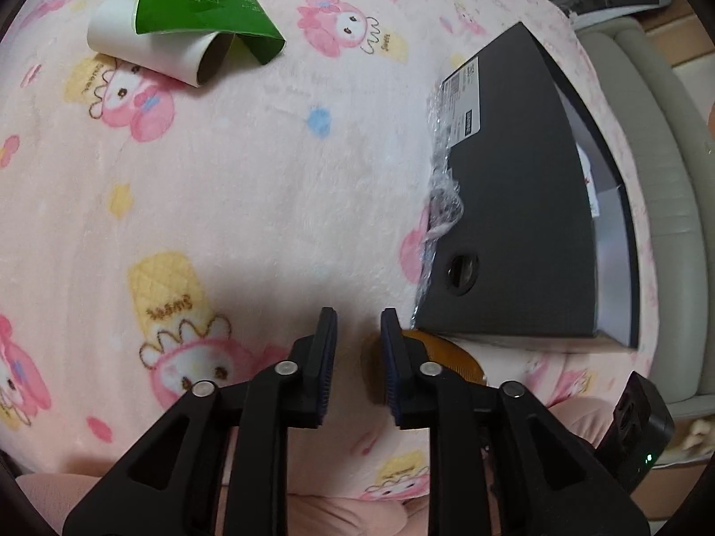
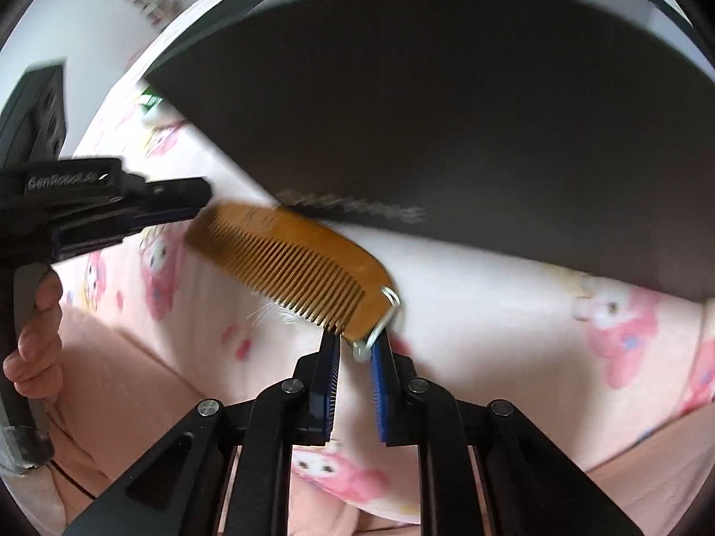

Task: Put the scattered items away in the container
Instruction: 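Open the right tool to release the comb to the left tool, then carry the comb with the left tool over the box and lower it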

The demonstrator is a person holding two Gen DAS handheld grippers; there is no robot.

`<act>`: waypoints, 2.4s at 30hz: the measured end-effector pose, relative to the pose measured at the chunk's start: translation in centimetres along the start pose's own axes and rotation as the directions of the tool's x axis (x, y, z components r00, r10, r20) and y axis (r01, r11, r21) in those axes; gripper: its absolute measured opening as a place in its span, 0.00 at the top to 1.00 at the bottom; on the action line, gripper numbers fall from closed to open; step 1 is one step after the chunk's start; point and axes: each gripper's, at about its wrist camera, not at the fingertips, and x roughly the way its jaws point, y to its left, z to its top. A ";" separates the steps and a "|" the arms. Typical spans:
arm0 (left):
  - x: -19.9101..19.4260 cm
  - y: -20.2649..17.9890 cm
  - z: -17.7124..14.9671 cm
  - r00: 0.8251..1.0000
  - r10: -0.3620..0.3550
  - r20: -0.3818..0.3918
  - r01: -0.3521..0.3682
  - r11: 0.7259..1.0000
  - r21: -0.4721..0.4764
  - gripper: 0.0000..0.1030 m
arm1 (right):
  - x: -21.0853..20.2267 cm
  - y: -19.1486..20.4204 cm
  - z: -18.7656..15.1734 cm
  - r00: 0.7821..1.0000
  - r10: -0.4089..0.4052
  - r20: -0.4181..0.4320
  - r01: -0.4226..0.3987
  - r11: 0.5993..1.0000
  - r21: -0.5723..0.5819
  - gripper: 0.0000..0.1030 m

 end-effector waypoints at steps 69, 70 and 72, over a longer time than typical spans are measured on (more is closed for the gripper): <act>3.2 -20.8 3.3 1.000 -0.020 0.000 0.019 0.945 0.326 0.71 | -11.0 -11.4 9.4 0.931 -0.101 0.350 0.046 0.986 0.163 0.74; 3.3 -20.7 3.3 1.000 -0.011 -0.001 0.010 0.945 0.326 0.70 | -10.9 -11.1 9.4 0.930 -0.112 0.349 0.058 0.985 0.163 0.74; 3.6 -20.7 3.3 1.000 0.007 -0.002 -0.005 0.947 0.321 0.70 | -10.9 -10.8 9.3 0.928 -0.132 0.350 0.079 0.984 0.162 0.74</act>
